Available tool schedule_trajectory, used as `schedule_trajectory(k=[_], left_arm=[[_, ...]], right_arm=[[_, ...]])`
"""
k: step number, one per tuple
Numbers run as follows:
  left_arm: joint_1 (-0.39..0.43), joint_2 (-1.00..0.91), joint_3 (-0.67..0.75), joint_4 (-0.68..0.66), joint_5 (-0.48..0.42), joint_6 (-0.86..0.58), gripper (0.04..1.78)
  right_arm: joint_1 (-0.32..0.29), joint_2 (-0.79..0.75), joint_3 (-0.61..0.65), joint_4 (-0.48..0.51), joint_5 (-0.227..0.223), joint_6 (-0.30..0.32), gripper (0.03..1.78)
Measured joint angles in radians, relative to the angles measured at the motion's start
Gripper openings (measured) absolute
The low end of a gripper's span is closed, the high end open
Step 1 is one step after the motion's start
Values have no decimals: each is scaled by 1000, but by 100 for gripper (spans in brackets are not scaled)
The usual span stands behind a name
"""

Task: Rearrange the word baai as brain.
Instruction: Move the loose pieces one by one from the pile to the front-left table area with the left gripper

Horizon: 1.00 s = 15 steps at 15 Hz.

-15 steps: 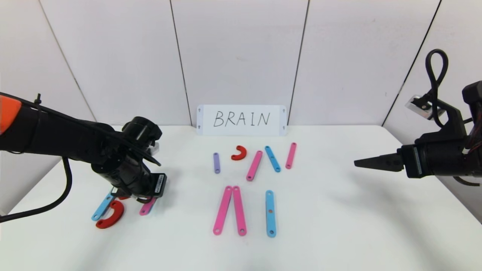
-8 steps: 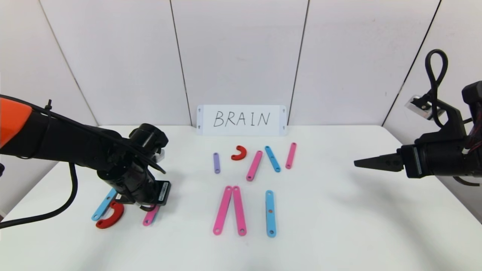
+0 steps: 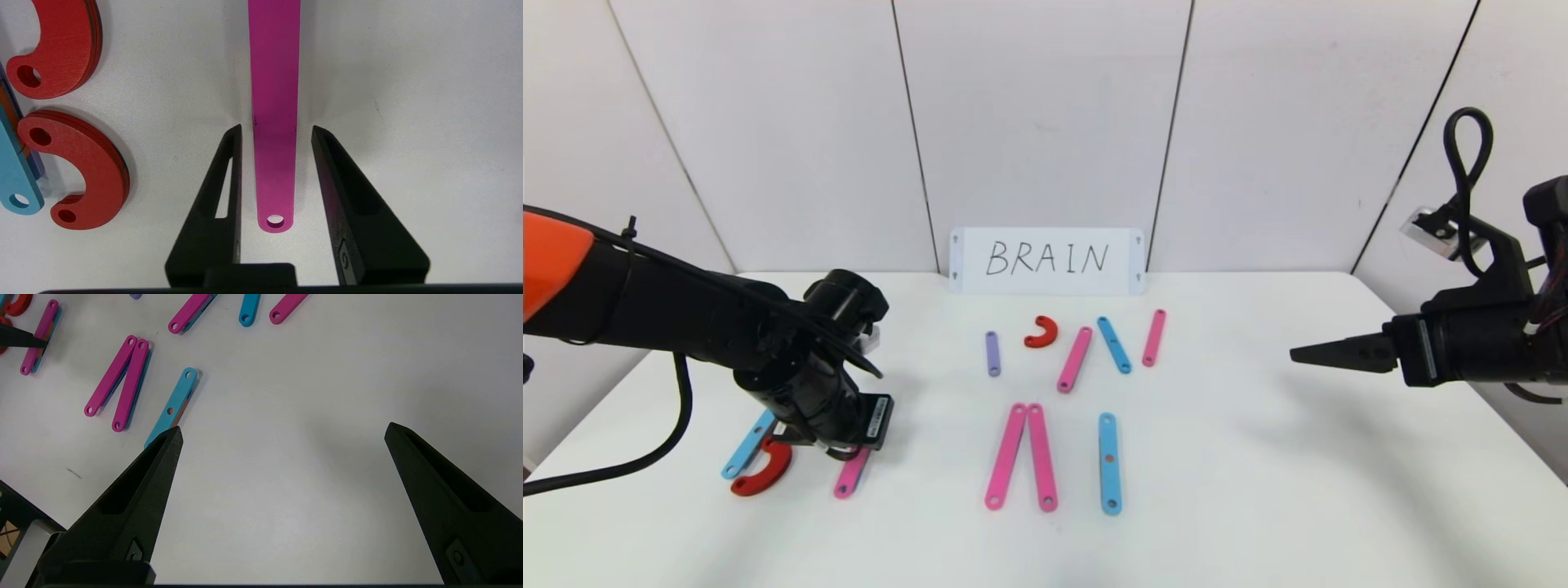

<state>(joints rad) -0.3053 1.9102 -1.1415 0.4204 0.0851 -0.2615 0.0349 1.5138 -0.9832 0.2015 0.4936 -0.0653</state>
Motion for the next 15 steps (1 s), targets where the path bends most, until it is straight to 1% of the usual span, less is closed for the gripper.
schedule_trajectory(k=[3, 4, 5, 7, 9, 11, 15], left_arm=[[0, 1, 0, 0, 0, -1, 123], [-1, 0, 0, -3, -2, -1, 137], [-1, 0, 0, -5, -3, -3, 150], [-3, -7, -3, -9, -8, -3, 167], [-5, -17, -13, -9, -8, 0, 174], [-6, -30, -49, -7, -4, 7, 175], [-6, -39, -189, 5, -1, 19, 175]], right_arm=[[0, 0, 0, 0, 0, 0, 173], [0, 0, 0, 0, 0, 0, 173], [0, 0, 0, 0, 0, 0, 173], [0, 0, 0, 0, 0, 0, 173], [0, 0, 0, 0, 0, 0, 173], [0, 0, 0, 0, -1, 0, 173], [0, -1, 0, 0, 0, 0, 173]])
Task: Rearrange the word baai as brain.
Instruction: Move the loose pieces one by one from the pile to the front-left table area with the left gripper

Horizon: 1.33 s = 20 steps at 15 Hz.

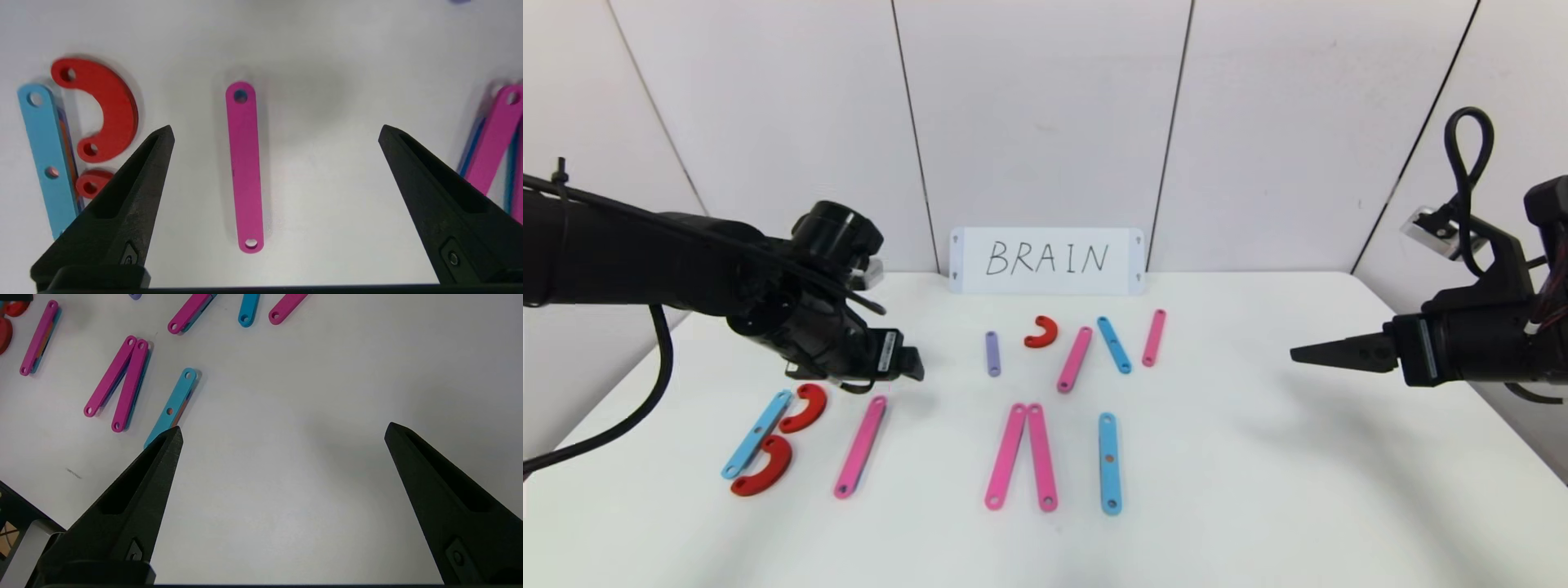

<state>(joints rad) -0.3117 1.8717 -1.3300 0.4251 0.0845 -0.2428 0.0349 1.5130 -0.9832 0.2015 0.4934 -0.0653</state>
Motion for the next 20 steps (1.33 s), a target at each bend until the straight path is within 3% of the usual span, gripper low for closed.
schedule_trajectory(k=[9, 20], left_arm=[[-79, 116, -322, -10, -8, 116, 175], [-187, 381, -558, -18, 6, 169, 175]], right_arm=[[-15, -1, -10, 0, 2, 1, 173], [-17, -1, -6, 0, 4, 1, 173]])
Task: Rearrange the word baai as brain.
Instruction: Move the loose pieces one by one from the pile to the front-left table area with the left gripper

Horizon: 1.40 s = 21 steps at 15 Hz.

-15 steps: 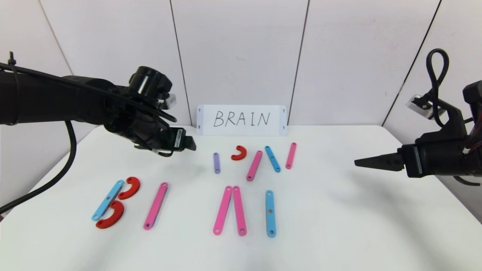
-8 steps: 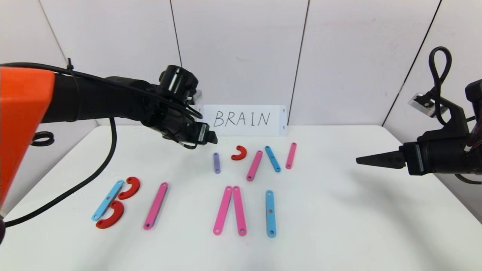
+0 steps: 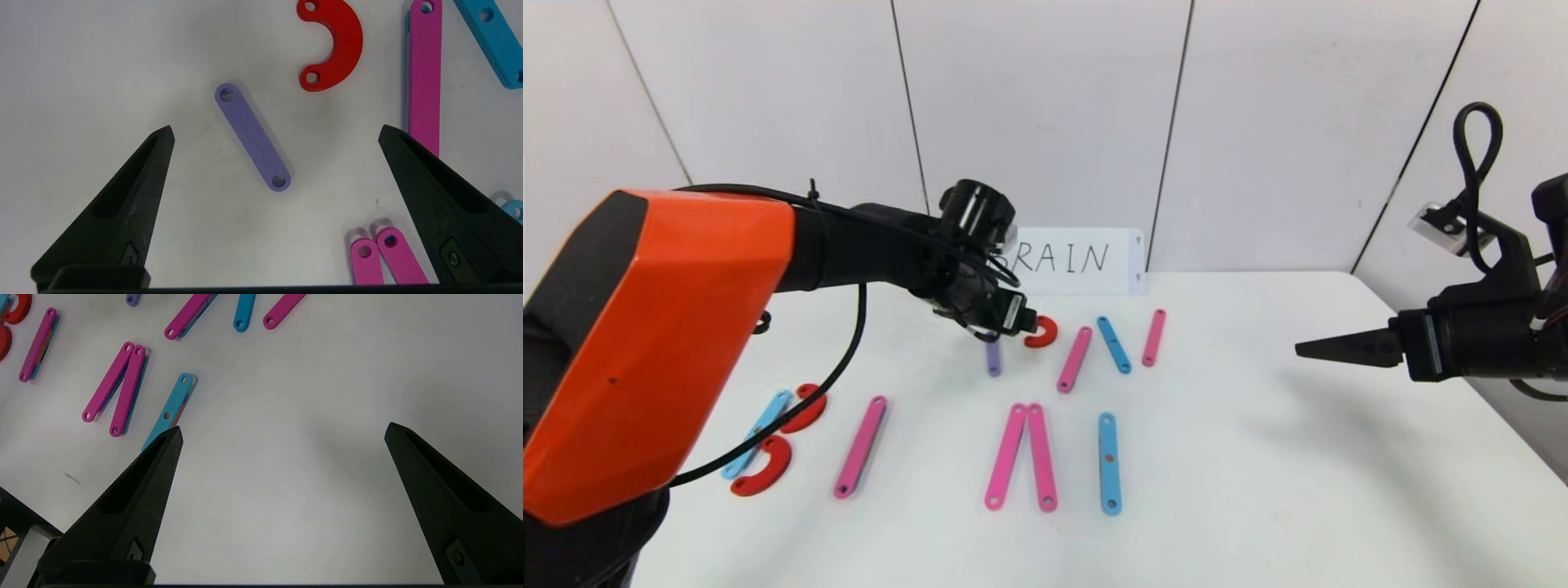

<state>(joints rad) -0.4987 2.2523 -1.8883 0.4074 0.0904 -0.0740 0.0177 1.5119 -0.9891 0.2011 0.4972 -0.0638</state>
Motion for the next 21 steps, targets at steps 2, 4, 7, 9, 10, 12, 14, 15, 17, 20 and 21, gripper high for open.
schedule_trajectory(k=[2, 4, 7, 9, 10, 12, 14, 15, 17, 20, 21], left_arm=[[-16, 37, -19, -36, 13, -1, 175], [-29, 76, -28, -97, 40, -1, 175], [-39, 127, -48, -169, 53, -5, 175], [-50, 153, -64, -199, 53, -9, 175], [-56, 165, -70, -215, 54, -10, 175], [-64, 182, -74, -231, 57, -10, 175], [-66, 192, -76, -231, 59, -15, 175], [-67, 197, -76, -232, 67, -26, 175], [-67, 209, -83, -236, 98, -47, 175], [-67, 219, -85, -250, 104, -64, 175], [-67, 222, -85, -250, 105, -68, 175]], right_arm=[[0, 0, 1, -1, 0, 0, 173], [0, 0, 2, 0, 1, 0, 173], [0, -1, 3, 0, 1, -1, 173], [0, -2, 4, 0, 2, -1, 173], [0, -3, 4, 0, 2, -1, 173], [0, -3, 4, 0, 3, -1, 173], [0, -3, 4, 0, 3, -1, 173], [0, -3, 4, 0, 3, -1, 173], [1, -4, 5, 0, 3, -1, 173], [2, -5, 6, 0, 3, -1, 173], [2, -6, 6, 0, 3, -1, 173]])
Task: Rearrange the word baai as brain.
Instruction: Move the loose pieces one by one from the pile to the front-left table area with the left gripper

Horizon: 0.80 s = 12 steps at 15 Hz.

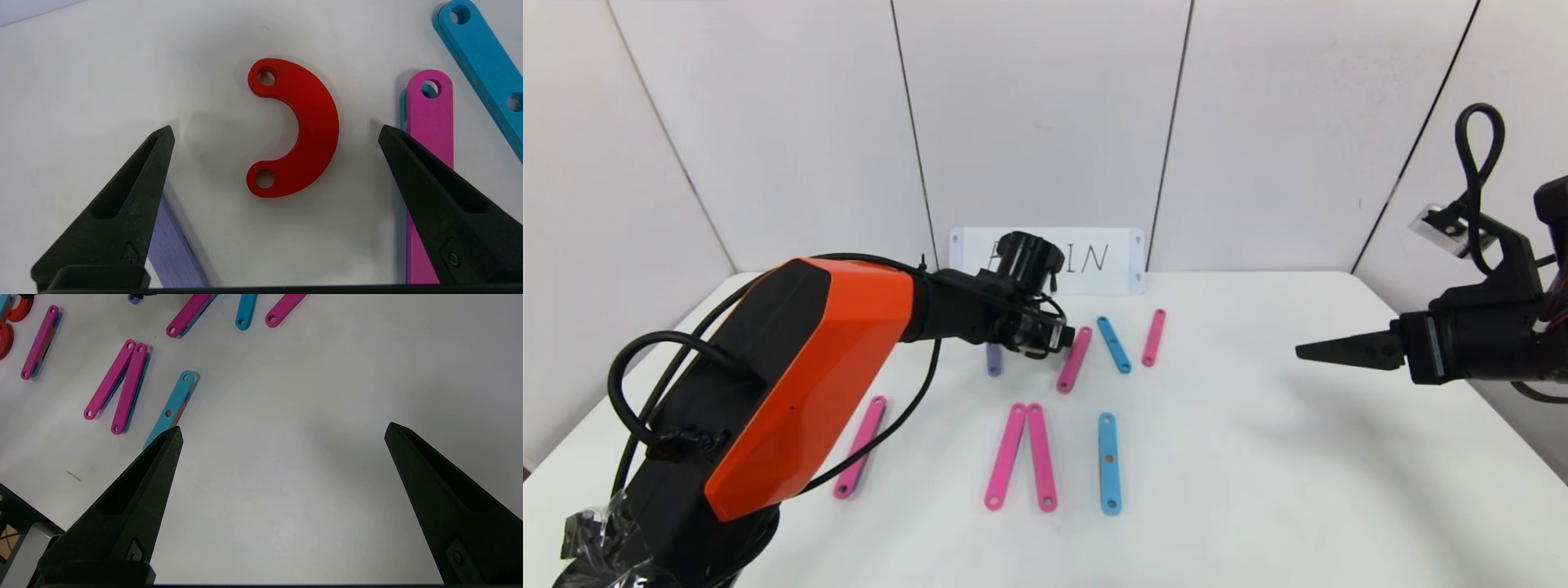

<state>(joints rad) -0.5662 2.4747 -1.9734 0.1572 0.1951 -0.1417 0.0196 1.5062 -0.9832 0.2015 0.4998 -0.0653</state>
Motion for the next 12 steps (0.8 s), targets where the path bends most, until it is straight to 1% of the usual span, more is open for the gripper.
schedule_trajectory(k=[3, 5, 6, 8, 12], left_arm=[[0, 5, 0, 1, -1, -11, 174], [-3, 10, 0, 0, -2, -11, 165], [-3, 11, 0, 1, -1, -11, 156], [-3, 12, 1, 0, 0, -9, 132], [-7, 14, 1, -1, 0, -12, 59]], right_arm=[[1, -1, 0, 0, 0, 0, 173], [1, -1, 0, 0, 0, 0, 173], [3, -1, 0, 0, 0, 0, 173], [5, -1, 3, 0, 0, 0, 173], [8, -3, 6, 0, 0, 0, 173]])
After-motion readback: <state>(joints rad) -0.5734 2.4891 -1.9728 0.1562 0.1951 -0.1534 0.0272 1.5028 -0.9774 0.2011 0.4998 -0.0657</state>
